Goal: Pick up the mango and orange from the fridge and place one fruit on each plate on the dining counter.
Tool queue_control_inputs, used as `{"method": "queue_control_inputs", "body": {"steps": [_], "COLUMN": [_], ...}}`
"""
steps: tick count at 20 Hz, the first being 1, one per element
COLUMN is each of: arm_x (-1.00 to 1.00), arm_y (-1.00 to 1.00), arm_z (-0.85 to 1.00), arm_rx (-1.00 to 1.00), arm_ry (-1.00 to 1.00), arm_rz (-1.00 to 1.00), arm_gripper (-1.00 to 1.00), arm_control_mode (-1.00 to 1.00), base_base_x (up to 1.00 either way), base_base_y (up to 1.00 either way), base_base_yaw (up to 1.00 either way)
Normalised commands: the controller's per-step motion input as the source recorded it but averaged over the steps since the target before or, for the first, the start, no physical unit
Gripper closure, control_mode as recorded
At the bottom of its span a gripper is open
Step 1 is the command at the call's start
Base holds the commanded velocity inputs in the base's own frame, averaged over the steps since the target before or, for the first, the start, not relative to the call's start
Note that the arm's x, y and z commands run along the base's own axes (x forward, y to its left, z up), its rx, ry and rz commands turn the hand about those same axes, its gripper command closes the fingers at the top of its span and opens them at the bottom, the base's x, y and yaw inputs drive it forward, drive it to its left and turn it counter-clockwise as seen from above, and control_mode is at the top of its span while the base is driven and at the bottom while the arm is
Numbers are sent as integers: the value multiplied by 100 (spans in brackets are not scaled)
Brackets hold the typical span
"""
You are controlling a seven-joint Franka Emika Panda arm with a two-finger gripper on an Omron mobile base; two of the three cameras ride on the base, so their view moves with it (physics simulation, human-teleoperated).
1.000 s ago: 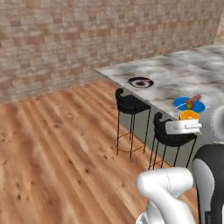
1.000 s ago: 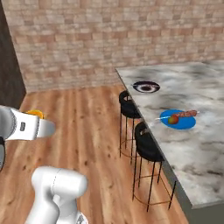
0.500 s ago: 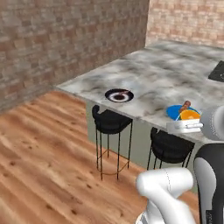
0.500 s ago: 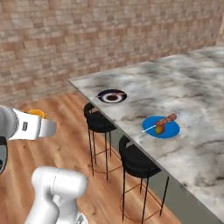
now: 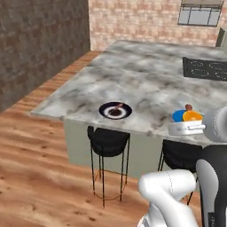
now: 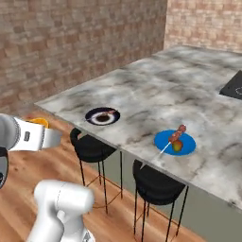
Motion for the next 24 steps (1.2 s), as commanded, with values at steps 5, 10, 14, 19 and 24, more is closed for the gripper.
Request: {"method": "queue_control_inputs", "body": {"steps": [5,10,14,19,24], "arm_x": [0,0,0,0,0], "arm_y": [0,0,0,0,0], "arm_z": [0,0,0,0,0], "arm_rx": [0,0,0,0,0], "arm_ry": [0,0,0,0,0], "arm_rz": [0,0,0,0,0], "arm_gripper": [100,100,100,100,100], "arm_control_mode": [100,100,100,100,100], "base_base_x": [44,45,61,85,100], "base_base_y": [76,79,76,58,34], "base_base_yaw": [-61,-58,-57,-41,-13]}}
